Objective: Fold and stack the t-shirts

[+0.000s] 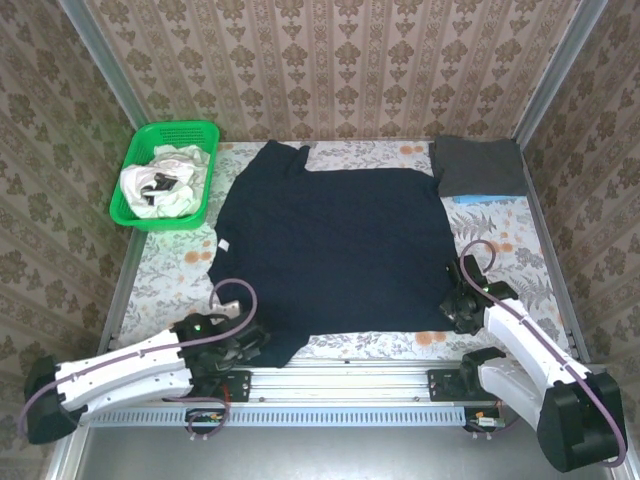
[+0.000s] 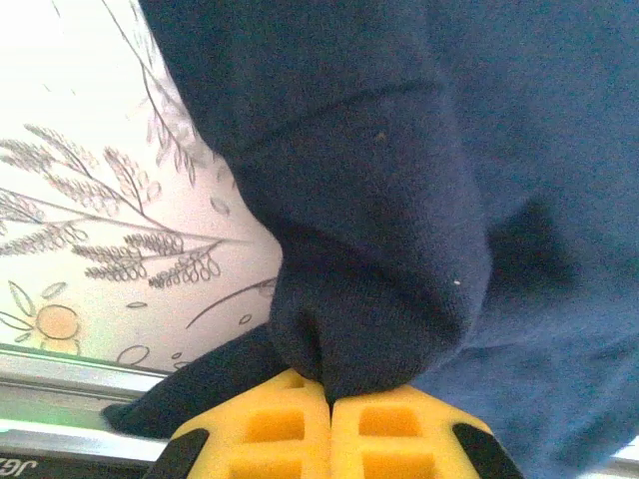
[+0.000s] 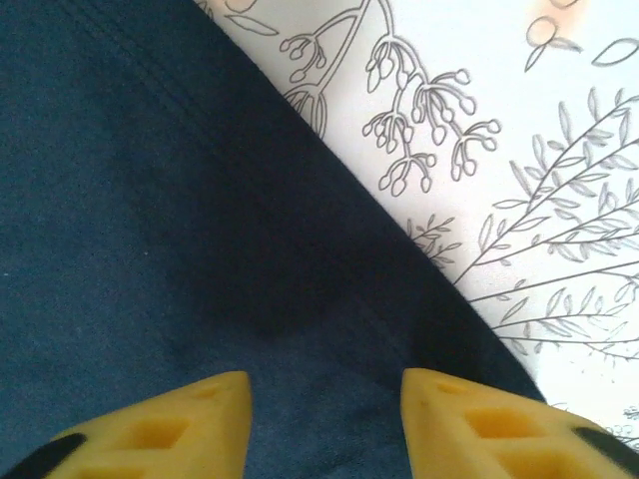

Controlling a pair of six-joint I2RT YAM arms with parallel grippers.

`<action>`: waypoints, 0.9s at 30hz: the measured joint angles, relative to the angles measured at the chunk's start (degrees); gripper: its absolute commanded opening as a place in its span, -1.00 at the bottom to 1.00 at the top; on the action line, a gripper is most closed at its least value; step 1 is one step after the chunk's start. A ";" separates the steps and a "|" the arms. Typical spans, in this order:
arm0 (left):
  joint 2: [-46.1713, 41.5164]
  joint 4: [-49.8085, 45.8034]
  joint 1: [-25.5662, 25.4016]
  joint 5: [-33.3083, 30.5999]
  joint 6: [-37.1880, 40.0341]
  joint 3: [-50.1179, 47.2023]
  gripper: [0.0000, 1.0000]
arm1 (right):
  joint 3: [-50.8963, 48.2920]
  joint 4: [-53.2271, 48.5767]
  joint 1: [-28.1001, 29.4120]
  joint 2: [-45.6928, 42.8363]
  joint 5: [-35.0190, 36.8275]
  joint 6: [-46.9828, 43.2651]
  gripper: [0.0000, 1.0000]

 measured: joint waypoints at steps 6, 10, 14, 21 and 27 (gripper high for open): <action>-1.36 1.09 17.94 1.75 14.73 8.57 -1.00 | 1.14 -0.02 -0.04 -0.31 -0.85 -2.03 -1.00; 2.62 3.34 28.89 5.29 24.26 11.39 -1.00 | 3.72 -1.03 -0.04 -1.77 -0.83 -2.97 -1.00; 5.90 5.62 35.63 8.37 30.73 12.15 -1.00 | 5.62 -1.79 -0.04 -1.95 -0.85 -3.63 -0.37; 5.81 7.32 45.05 12.09 37.20 11.74 -1.00 | 4.46 -4.83 0.13 -0.66 -2.10 -2.14 -0.03; 5.68 9.97 46.31 14.53 39.36 9.90 -1.00 | 3.87 -4.87 2.10 4.46 -4.52 0.85 0.13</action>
